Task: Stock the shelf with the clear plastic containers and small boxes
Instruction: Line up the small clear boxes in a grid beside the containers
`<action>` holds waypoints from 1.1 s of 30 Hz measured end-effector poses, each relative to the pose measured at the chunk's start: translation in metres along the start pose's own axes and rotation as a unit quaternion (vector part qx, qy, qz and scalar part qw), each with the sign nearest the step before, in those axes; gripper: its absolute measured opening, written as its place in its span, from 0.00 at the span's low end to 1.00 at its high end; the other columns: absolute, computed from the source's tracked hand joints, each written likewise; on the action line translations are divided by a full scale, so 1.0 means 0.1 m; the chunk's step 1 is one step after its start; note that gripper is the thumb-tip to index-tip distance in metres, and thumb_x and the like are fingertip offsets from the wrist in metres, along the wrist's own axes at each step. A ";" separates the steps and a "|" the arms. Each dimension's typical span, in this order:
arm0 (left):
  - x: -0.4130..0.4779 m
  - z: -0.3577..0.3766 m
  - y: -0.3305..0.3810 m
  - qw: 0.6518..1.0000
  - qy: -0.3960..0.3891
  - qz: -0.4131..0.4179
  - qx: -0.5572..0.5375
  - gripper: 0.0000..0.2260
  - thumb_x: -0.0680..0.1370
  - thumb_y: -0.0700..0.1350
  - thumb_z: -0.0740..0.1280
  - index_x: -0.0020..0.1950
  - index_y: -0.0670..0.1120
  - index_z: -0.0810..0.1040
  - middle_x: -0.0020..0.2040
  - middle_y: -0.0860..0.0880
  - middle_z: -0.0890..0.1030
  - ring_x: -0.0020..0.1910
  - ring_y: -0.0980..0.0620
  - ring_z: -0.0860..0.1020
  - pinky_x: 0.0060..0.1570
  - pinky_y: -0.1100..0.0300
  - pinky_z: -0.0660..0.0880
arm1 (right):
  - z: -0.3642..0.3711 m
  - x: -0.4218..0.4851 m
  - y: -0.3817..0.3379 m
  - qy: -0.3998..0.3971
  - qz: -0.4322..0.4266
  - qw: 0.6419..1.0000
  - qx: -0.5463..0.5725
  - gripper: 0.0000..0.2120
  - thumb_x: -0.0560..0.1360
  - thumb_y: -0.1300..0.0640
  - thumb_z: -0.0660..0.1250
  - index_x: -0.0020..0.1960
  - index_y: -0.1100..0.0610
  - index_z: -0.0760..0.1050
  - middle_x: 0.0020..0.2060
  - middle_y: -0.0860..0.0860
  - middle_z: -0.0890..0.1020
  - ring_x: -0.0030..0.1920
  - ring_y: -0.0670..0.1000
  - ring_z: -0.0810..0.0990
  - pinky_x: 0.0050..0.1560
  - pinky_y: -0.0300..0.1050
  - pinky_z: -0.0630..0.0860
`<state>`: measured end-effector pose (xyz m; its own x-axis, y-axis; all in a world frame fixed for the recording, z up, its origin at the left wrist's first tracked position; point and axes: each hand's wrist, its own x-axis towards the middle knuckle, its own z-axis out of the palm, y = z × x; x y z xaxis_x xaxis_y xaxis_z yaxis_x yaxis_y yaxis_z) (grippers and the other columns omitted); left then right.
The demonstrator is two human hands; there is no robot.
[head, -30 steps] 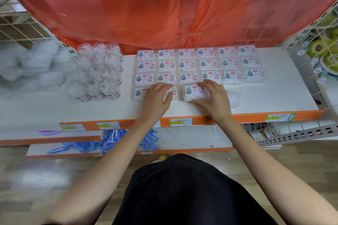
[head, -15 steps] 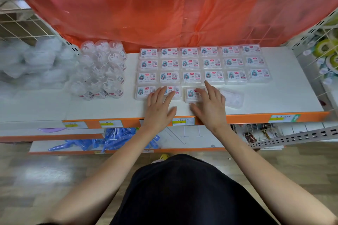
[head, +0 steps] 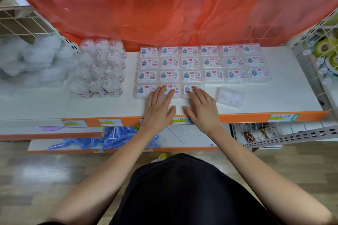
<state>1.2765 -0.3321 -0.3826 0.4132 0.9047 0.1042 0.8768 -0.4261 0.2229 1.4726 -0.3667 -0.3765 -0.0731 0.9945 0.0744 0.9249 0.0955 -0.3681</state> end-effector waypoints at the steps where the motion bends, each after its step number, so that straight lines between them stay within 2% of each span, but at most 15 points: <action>1: 0.00 0.00 0.00 1.000 -0.003 -0.001 0.000 0.26 0.80 0.54 0.53 0.77 0.47 0.63 0.77 0.42 0.62 0.77 0.43 0.58 0.76 0.45 0.52 | 0.01 -0.01 0.00 0.002 -0.002 1.000 -0.003 0.28 0.80 0.41 0.56 0.76 0.54 0.64 0.76 0.52 0.64 0.76 0.55 0.60 0.73 0.53 0.59; 12: 0.01 0.00 0.00 1.000 -0.014 -0.006 -0.002 0.27 0.80 0.55 0.52 0.78 0.47 0.62 0.78 0.42 0.60 0.77 0.44 0.56 0.76 0.46 0.51 | 0.04 -0.02 0.02 0.003 -0.012 1.000 -0.008 0.29 0.81 0.40 0.56 0.77 0.54 0.62 0.77 0.53 0.62 0.77 0.54 0.59 0.73 0.52 0.57; 17: 0.02 -0.04 0.02 1.000 -0.025 -0.015 -0.002 0.27 0.79 0.54 0.53 0.77 0.47 0.62 0.78 0.42 0.59 0.77 0.44 0.56 0.77 0.47 0.48 | -0.06 -0.03 0.04 0.034 -0.010 0.998 0.053 0.27 0.81 0.44 0.60 0.76 0.53 0.63 0.77 0.52 0.62 0.77 0.54 0.59 0.74 0.54 0.57; 20: 0.02 -0.07 0.03 0.999 -0.028 -0.018 0.001 0.28 0.78 0.54 0.53 0.77 0.47 0.62 0.78 0.42 0.59 0.78 0.44 0.54 0.76 0.49 0.44 | -0.19 -0.06 0.16 0.083 0.042 0.993 0.069 0.26 0.79 0.44 0.59 0.74 0.55 0.66 0.76 0.53 0.63 0.76 0.55 0.59 0.73 0.56 0.57; 23: 0.03 -0.09 0.05 0.999 -0.022 -0.024 -0.017 0.28 0.78 0.54 0.55 0.77 0.45 0.61 0.78 0.42 0.58 0.78 0.44 0.53 0.76 0.51 0.44 | -0.30 -0.12 0.40 0.110 0.106 0.987 0.058 0.29 0.77 0.42 0.60 0.72 0.57 0.66 0.76 0.56 0.62 0.76 0.56 0.58 0.72 0.57 0.55; 26: 0.05 -0.12 0.10 0.999 -0.013 -0.026 -0.043 0.27 0.79 0.51 0.60 0.76 0.43 0.62 0.78 0.42 0.57 0.78 0.45 0.52 0.76 0.50 0.46 | -0.40 -0.17 0.63 0.097 0.150 0.983 0.033 0.34 0.72 0.39 0.65 0.72 0.56 0.66 0.77 0.58 0.60 0.77 0.57 0.56 0.72 0.57 0.52; 29: 0.08 -0.17 0.16 0.998 -0.005 -0.019 -0.052 0.26 0.80 0.50 0.62 0.76 0.43 0.63 0.79 0.44 0.56 0.78 0.46 0.52 0.75 0.53 0.43 | -0.45 -0.20 0.81 0.075 0.181 0.980 0.033 0.35 0.71 0.43 0.74 0.72 0.56 0.67 0.77 0.58 0.60 0.77 0.59 0.56 0.72 0.58 0.52; 33: 0.14 -0.18 0.24 0.998 -0.009 -0.002 -0.066 0.25 0.80 0.52 0.61 0.75 0.43 0.65 0.78 0.44 0.57 0.78 0.46 0.53 0.74 0.56 0.42 | -0.48 -0.19 0.89 0.059 0.182 0.979 0.068 0.33 0.72 0.48 0.74 0.72 0.57 0.68 0.74 0.58 0.65 0.74 0.60 0.62 0.70 0.57 0.59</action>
<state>1.2989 -0.3297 -0.3580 0.4148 0.9058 0.0862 0.8387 -0.4174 0.3497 1.5746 -0.3795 -0.3662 0.3026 0.9529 0.0193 0.8233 -0.2511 -0.5090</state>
